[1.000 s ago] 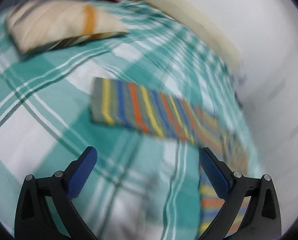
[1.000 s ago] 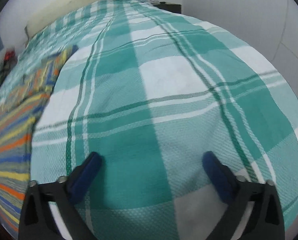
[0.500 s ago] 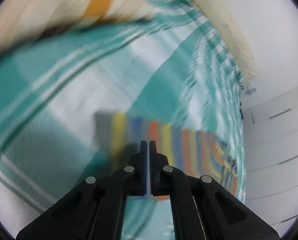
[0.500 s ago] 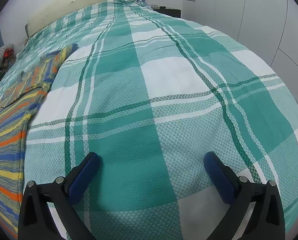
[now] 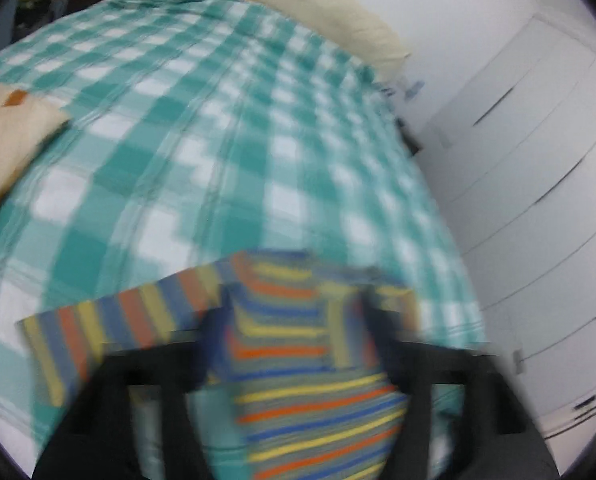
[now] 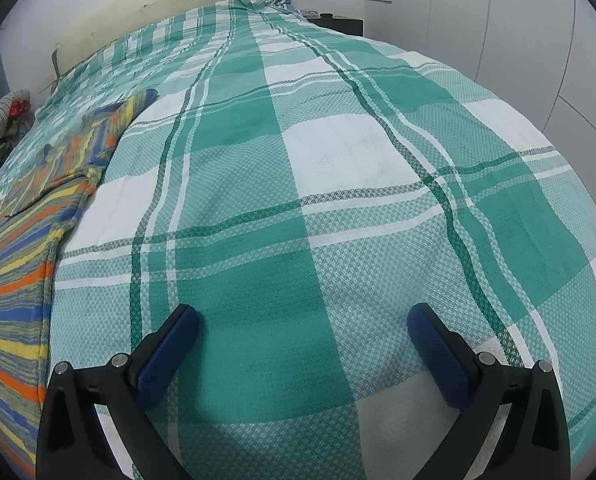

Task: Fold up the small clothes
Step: 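Grasp the sweater's hem edge with the left tool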

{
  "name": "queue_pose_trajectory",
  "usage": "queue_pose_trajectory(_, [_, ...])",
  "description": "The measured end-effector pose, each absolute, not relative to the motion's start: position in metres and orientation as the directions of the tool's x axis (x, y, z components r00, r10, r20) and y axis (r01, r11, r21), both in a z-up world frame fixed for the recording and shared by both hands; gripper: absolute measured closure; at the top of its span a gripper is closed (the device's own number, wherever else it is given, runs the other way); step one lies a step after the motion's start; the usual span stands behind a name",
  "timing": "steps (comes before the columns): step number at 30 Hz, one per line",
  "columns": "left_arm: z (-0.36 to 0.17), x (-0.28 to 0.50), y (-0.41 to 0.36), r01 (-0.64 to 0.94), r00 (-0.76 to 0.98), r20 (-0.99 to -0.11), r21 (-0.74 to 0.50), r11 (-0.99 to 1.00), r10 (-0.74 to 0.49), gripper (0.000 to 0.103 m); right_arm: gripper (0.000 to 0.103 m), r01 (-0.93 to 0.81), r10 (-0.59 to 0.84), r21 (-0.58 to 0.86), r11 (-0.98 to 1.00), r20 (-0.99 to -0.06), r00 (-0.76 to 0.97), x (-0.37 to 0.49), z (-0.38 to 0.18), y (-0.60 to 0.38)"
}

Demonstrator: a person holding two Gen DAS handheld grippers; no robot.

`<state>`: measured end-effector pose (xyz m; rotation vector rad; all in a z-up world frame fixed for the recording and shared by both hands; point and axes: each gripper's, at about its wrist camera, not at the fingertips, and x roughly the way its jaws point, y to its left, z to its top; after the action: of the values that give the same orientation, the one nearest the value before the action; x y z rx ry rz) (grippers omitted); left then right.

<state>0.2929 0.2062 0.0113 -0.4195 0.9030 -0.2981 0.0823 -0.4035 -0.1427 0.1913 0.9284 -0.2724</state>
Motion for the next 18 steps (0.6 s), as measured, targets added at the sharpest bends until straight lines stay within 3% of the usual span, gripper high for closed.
queue_pose_trajectory(3, [-0.026, 0.262, 0.27, -0.067, 0.605, -0.742, -0.41, 0.909, -0.29, 0.021, 0.0, 0.31, -0.147, 0.046, 0.95, -0.808, 0.571, 0.082, -0.143, -0.403])
queue_pose_trajectory(8, [-0.096, 0.23, 0.375, -0.381, 0.566, -0.812, -0.412, 0.828, -0.143, 0.031, 0.0, 0.311, -0.155, 0.038, 0.95, -0.807, 0.57, 0.082, -0.143, -0.403])
queue_pose_trajectory(14, [-0.147, 0.233, 0.378, -0.35, 0.549, -0.769, -0.568, 0.745, -0.328, 0.049, 0.0, 0.314, -0.176, 0.016, 0.949, -0.801, 0.573, 0.082, -0.143, -0.402])
queue_pose_trajectory(15, [-0.152, 0.236, 0.374, -0.337, 0.551, -0.753, -0.595, 0.729, -0.36, 0.056, 0.0, 0.315, -0.179, 0.013, 0.949, -0.8, 0.573, 0.082, -0.143, -0.401])
queue_pose_trajectory(18, [-0.161, 0.239, 0.367, -0.372, 0.56, -0.747, -0.612, 0.698, -0.357, 0.098, 0.0, 0.316, -0.183, 0.01, 0.949, -0.798, 0.575, 0.081, -0.144, -0.401])
